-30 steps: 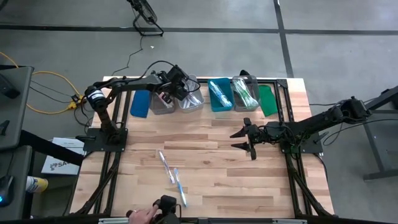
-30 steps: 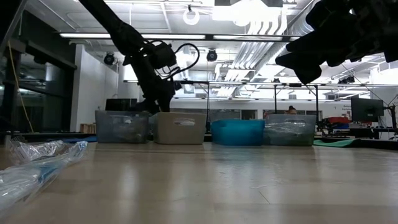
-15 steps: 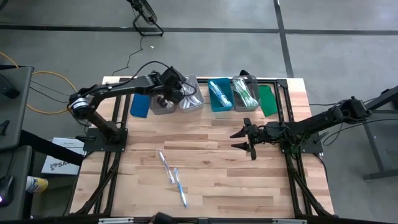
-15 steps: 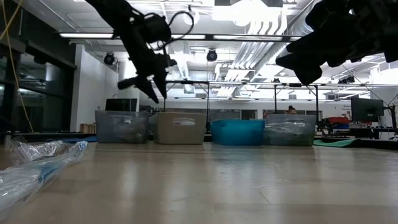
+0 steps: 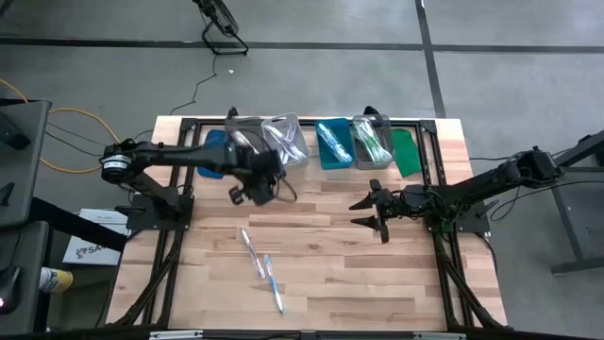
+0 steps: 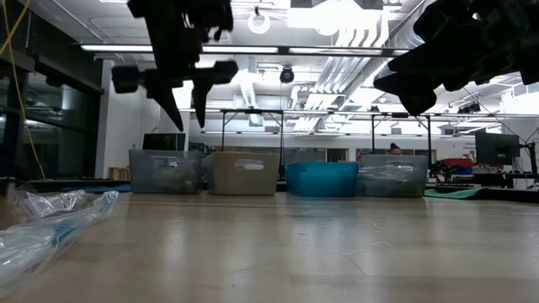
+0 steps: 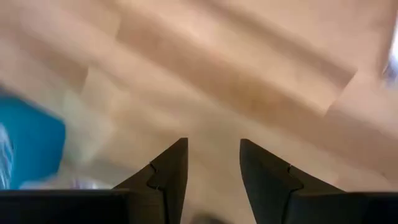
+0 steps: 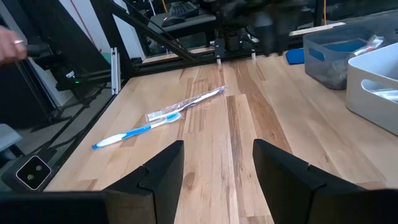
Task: Pick & Place Toothbrushes
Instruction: Put the blue toothbrush into the blue bin
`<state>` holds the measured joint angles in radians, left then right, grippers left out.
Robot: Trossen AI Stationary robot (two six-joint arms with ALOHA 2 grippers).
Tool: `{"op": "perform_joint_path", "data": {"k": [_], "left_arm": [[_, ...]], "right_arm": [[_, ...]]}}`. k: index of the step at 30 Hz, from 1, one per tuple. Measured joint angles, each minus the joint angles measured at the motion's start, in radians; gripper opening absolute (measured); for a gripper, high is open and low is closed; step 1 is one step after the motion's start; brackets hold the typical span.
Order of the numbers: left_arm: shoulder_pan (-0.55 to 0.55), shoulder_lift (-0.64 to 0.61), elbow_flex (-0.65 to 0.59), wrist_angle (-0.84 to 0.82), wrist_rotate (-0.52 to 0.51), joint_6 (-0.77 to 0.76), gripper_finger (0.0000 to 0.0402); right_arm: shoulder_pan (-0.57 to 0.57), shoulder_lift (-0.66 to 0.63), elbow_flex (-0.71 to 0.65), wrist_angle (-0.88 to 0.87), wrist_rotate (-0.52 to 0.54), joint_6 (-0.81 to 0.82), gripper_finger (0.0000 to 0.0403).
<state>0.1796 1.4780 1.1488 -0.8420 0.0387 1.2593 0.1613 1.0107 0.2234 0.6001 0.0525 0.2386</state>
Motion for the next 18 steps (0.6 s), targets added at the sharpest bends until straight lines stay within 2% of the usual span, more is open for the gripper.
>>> {"op": "perform_joint_path", "data": {"k": [9,14,18], "left_arm": [[-0.276,0.031,-0.001,0.077,-0.004,-0.14,0.0138],[-0.398,0.098,-0.001,0.152,-0.011,-0.229,0.0138],[-0.476,0.159,-0.001,0.212,-0.015,-0.244,0.0138]], "right_arm": [[0.0,0.0,0.0,0.003,0.0,0.001,0.0185],[0.0,0.0,0.0,0.004,-0.003,0.014,0.0185],[0.0,0.0,0.0,-0.001,-0.004,0.03,0.0185]]}}
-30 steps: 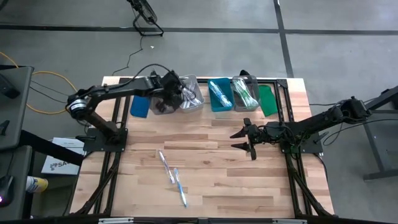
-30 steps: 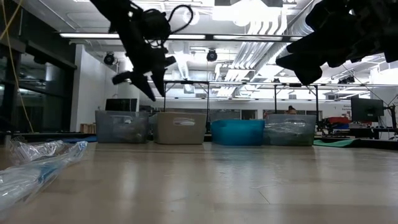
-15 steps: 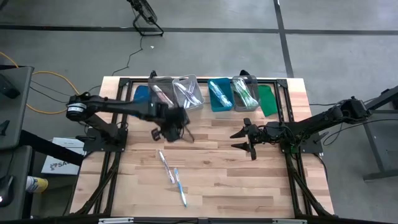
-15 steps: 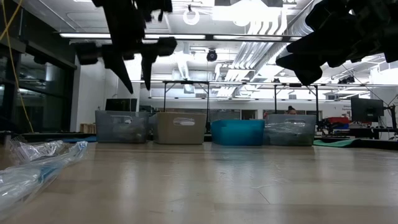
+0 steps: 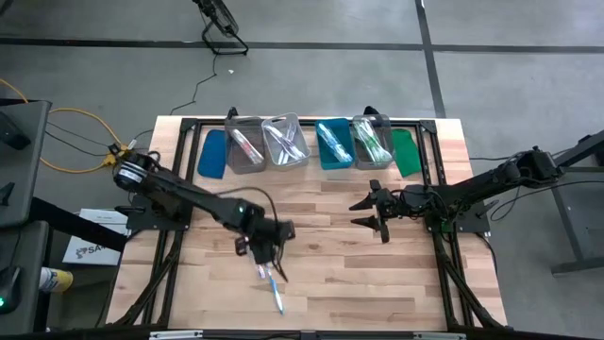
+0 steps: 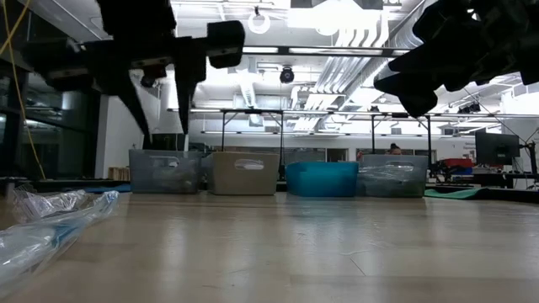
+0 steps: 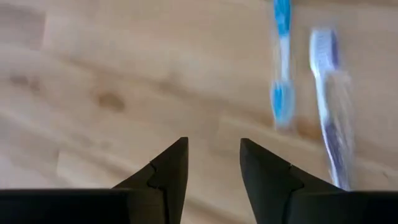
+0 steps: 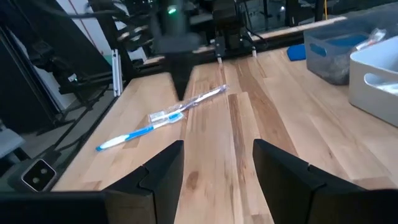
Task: Pick & Place Toothbrushes
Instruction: Put the blue toothbrush into the blue bin
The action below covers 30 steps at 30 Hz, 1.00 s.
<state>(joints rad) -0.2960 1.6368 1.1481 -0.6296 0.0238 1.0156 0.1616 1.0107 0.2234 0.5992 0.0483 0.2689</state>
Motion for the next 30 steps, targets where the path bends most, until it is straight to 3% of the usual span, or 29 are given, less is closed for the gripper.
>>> {"op": "perform_joint_path", "data": {"k": [8,16,30], "left_arm": [[-0.078,0.096,0.001,0.102,0.038,-0.078,0.0138],[-0.122,0.116,0.0,0.159,0.11,-0.176,0.0138],[-0.145,0.196,0.0,0.209,0.16,-0.213,0.0138]], "right_arm": [[0.0,0.0,0.0,-0.013,0.0,0.023,0.0185],[0.0,0.0,0.0,-0.011,0.003,0.026,0.0185],[0.0,0.0,0.0,-0.011,0.001,0.04,0.0185]]}}
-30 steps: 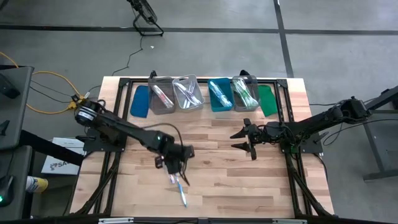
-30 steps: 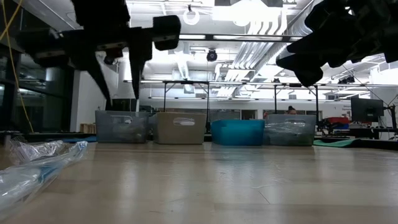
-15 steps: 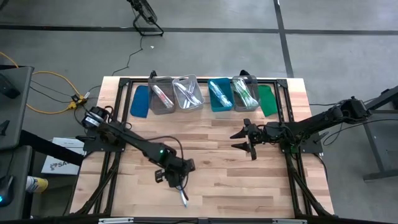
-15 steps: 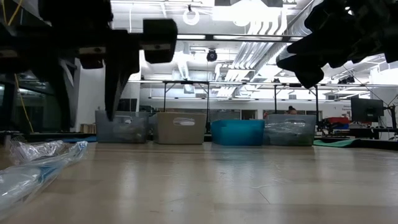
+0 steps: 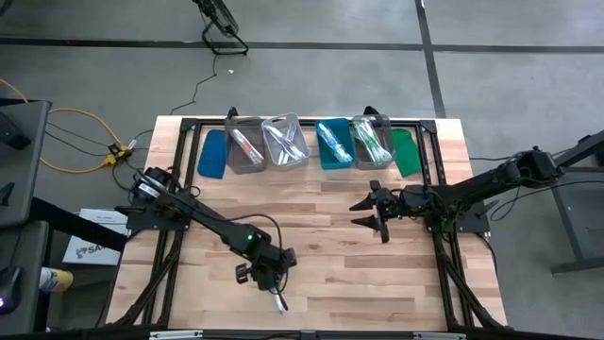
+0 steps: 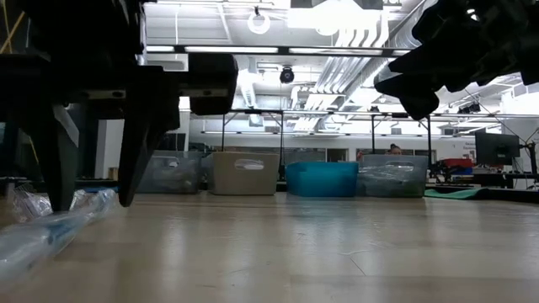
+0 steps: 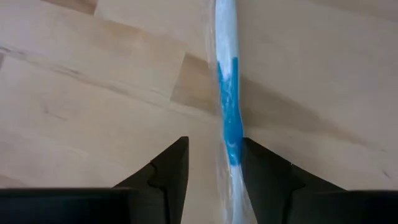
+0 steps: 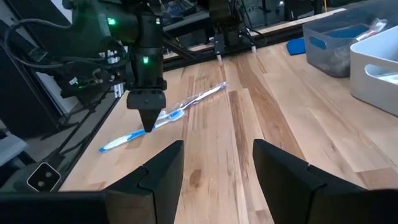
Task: Pick & Place Toothbrushes
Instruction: Put the blue toothbrush into the blue bin
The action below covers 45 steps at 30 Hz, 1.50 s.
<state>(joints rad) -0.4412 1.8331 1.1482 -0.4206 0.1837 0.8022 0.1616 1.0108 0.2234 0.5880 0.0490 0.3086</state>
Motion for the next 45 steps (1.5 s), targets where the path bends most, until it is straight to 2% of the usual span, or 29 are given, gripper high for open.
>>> {"op": "perform_joint_path", "data": {"k": [23,33,41,45], "left_arm": [[0.001,0.006,0.001,-0.043,0.017,-0.048,0.0138],[0.013,0.006,0.001,-0.041,-0.094,-0.013,0.0138],[0.031,-0.005,0.001,-0.05,-0.082,-0.019,0.0138],[0.031,-0.004,0.032,-0.122,-0.07,-0.015,0.0138]], "right_arm": [[0.0,0.001,0.0,-0.009,0.003,0.001,0.0185],[0.0,0.001,0.0,-0.009,0.003,0.001,0.0185],[0.0,0.001,0.0,-0.01,0.003,0.001,0.0185],[0.0,0.001,0.0,-0.012,0.003,0.001,0.0185]]}}
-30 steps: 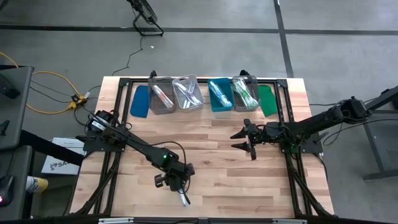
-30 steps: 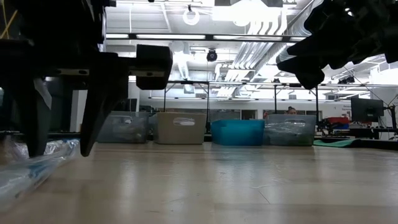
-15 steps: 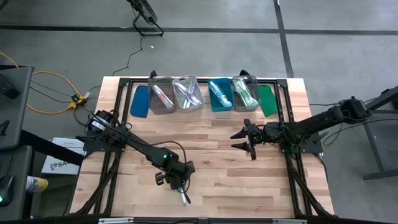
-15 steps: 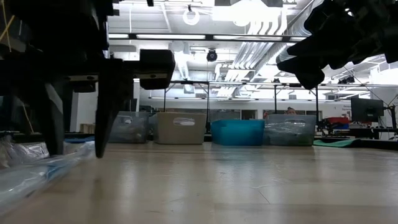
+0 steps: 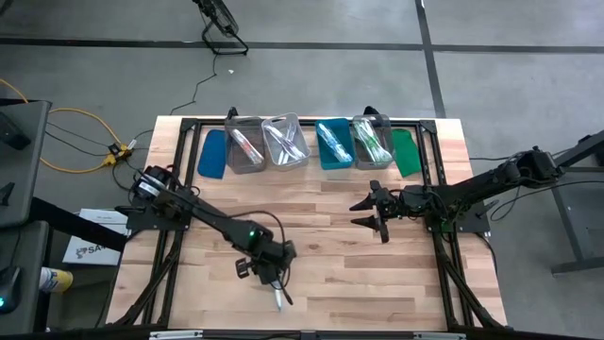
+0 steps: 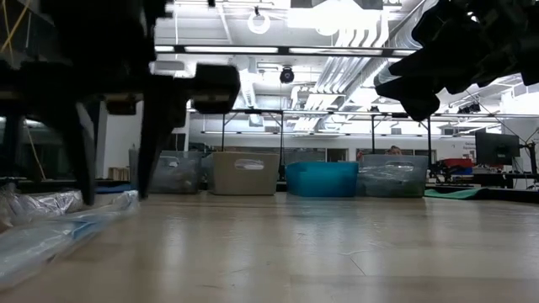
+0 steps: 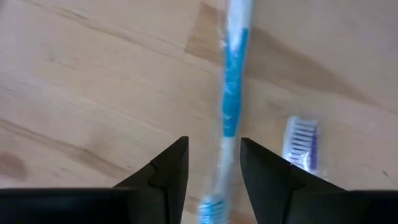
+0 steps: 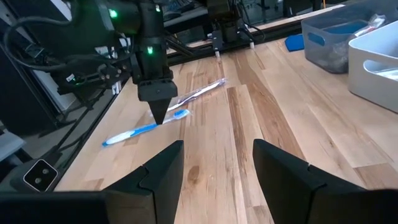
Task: Pick & Place Toothbrushes
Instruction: Put the blue toothbrush into the blue bin
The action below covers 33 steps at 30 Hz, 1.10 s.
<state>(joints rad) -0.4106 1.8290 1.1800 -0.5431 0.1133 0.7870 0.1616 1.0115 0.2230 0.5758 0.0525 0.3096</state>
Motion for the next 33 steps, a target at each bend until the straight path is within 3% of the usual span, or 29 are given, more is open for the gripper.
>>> {"op": "perform_joint_path", "data": {"k": [18,30,33], "left_arm": [[0.0,0.064,0.011,-0.014,0.057,0.042,0.0135],[0.01,0.066,0.011,-0.01,0.059,0.046,0.002],[0.012,0.067,0.011,-0.009,0.06,0.046,0.0008]], "right_arm": [[0.0,0.0,0.0,-0.012,0.0,0.0,0.0185],[0.0,0.0,0.0,-0.016,0.0,0.0,0.0185],[0.0,0.0,0.0,-0.017,0.0,0.0,0.0185]]}}
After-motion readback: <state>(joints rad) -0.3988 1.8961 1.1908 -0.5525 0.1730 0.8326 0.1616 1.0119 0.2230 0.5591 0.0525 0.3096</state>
